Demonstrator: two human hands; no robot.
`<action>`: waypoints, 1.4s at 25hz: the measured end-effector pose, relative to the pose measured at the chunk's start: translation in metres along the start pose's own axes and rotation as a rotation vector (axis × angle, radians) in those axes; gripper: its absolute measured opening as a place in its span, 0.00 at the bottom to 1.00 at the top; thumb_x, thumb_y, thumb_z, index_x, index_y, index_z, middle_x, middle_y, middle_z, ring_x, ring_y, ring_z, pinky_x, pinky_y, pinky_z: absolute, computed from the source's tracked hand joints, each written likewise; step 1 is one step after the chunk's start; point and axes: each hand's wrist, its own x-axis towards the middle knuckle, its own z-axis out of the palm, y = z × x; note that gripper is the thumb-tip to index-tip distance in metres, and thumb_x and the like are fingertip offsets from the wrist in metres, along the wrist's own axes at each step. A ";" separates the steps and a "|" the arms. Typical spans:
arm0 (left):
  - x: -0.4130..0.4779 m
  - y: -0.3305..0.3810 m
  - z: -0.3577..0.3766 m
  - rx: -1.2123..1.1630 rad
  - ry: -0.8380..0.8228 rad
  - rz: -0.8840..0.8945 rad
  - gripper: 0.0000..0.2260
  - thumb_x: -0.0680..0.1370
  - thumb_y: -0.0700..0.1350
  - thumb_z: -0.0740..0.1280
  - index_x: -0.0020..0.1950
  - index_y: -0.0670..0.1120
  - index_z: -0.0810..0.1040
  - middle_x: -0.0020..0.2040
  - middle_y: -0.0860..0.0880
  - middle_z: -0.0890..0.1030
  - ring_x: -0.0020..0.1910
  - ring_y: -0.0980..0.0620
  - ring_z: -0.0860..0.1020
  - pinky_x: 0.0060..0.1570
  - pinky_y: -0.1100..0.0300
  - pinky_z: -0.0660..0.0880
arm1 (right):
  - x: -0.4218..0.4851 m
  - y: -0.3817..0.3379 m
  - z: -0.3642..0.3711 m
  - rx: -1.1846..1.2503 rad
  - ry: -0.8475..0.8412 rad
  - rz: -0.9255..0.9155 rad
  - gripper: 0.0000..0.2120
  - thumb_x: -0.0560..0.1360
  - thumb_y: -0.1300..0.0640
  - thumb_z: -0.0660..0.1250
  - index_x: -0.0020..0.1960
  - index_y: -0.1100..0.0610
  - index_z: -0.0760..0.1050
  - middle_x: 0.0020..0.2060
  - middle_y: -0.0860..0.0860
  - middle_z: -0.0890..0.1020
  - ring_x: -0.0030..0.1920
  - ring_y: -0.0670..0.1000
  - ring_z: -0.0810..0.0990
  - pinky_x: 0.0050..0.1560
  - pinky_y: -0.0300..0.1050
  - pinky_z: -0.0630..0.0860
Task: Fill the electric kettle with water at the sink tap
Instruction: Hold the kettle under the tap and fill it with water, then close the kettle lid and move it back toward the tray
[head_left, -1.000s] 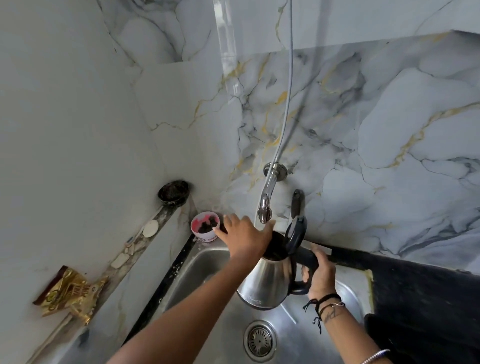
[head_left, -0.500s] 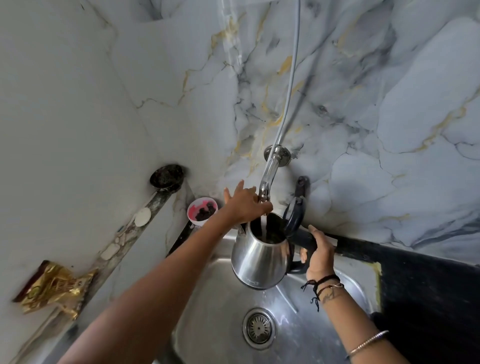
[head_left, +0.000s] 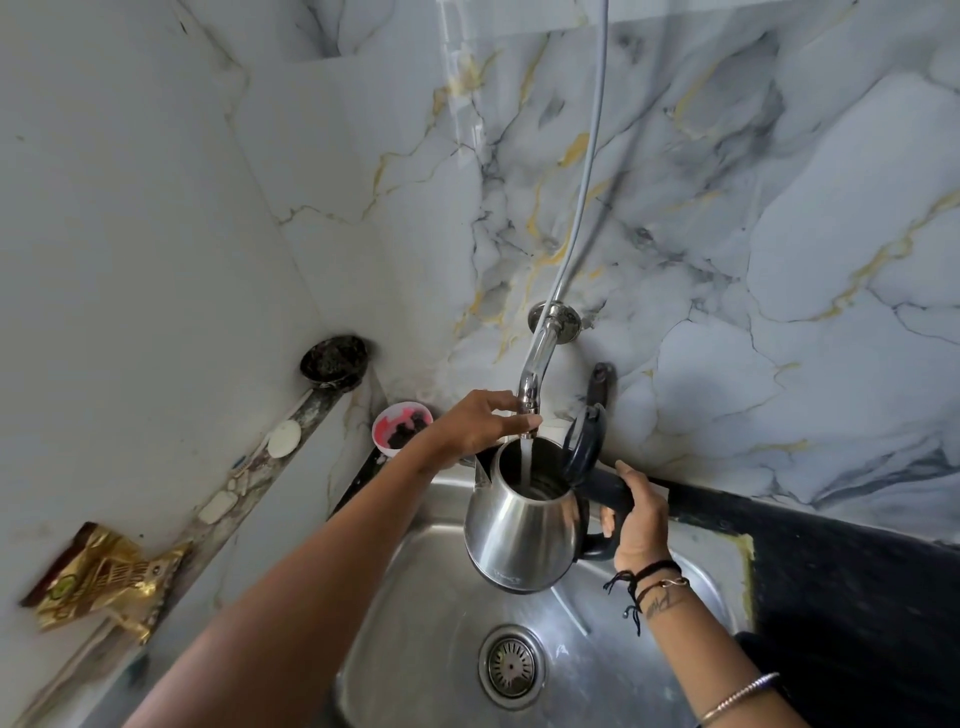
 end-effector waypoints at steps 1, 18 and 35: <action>0.000 0.001 0.000 0.010 -0.002 0.007 0.11 0.74 0.53 0.75 0.52 0.48 0.86 0.53 0.52 0.85 0.53 0.57 0.81 0.58 0.57 0.74 | 0.000 -0.001 -0.001 0.001 0.000 -0.005 0.18 0.75 0.54 0.64 0.29 0.59 0.67 0.17 0.50 0.67 0.19 0.50 0.63 0.22 0.39 0.56; -0.002 0.029 0.039 0.770 0.482 -0.166 0.24 0.72 0.66 0.68 0.43 0.45 0.82 0.47 0.46 0.81 0.55 0.44 0.74 0.59 0.44 0.63 | -0.002 -0.004 -0.004 0.035 0.009 0.012 0.13 0.73 0.55 0.66 0.32 0.58 0.70 0.19 0.49 0.70 0.21 0.48 0.67 0.22 0.37 0.61; -0.121 0.042 0.068 1.059 0.220 0.563 0.49 0.72 0.71 0.63 0.78 0.37 0.56 0.80 0.37 0.52 0.80 0.43 0.46 0.76 0.54 0.35 | -0.055 -0.066 -0.025 0.098 0.092 -0.097 0.13 0.72 0.55 0.68 0.31 0.54 0.69 0.20 0.46 0.70 0.20 0.46 0.68 0.21 0.35 0.62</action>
